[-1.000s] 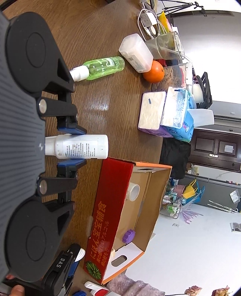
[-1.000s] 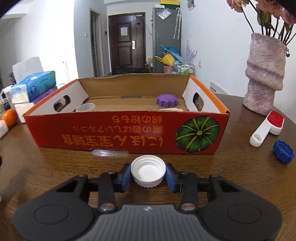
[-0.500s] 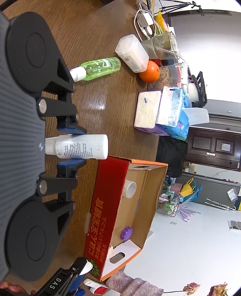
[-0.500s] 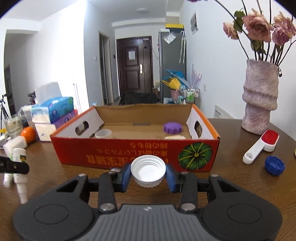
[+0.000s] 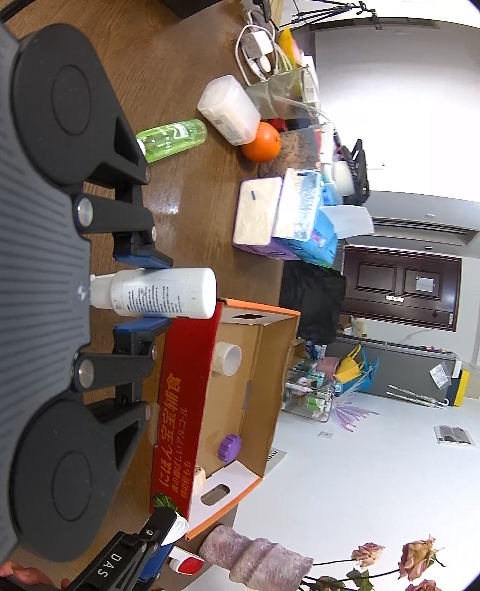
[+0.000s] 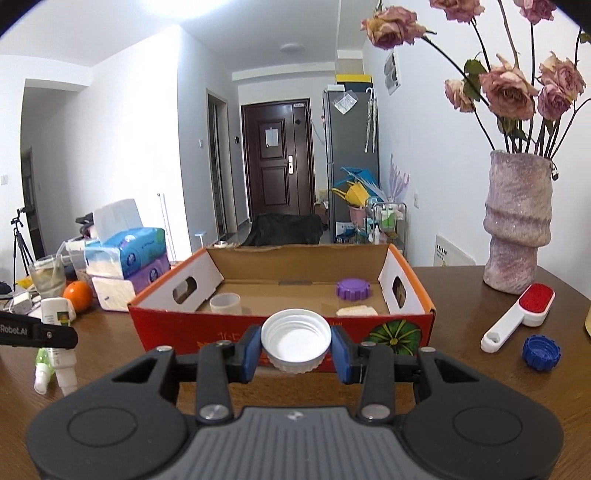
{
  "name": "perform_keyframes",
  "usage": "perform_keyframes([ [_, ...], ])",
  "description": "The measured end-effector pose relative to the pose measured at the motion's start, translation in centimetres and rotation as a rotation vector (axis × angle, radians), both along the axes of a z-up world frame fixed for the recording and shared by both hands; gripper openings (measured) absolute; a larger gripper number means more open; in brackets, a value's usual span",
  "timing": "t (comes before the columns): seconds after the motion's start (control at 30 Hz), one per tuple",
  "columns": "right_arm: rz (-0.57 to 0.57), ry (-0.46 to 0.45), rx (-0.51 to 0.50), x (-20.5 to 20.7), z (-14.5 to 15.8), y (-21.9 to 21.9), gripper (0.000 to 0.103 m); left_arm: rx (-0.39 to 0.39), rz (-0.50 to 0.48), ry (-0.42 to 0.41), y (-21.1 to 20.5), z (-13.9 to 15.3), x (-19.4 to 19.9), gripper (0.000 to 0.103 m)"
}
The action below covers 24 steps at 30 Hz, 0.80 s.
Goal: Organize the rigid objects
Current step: 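Carry the tube bottle with the left tool while the right tool carries the cap over the box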
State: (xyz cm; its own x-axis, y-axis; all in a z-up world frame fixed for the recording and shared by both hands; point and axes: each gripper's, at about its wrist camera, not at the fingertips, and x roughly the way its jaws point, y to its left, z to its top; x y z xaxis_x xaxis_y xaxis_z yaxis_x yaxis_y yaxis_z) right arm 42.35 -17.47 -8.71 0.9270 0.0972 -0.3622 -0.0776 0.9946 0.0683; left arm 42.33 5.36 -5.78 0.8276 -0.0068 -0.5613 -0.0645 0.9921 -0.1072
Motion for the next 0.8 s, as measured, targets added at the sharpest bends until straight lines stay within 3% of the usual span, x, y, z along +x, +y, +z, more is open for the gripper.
perform_keyframes([
  [0.8, 0.017, -0.097, 0.022, 0.7, 3.2, -0.8, 0.039, -0.044, -0.061, -0.106, -4.8, 3.4, 2.2, 0.028],
])
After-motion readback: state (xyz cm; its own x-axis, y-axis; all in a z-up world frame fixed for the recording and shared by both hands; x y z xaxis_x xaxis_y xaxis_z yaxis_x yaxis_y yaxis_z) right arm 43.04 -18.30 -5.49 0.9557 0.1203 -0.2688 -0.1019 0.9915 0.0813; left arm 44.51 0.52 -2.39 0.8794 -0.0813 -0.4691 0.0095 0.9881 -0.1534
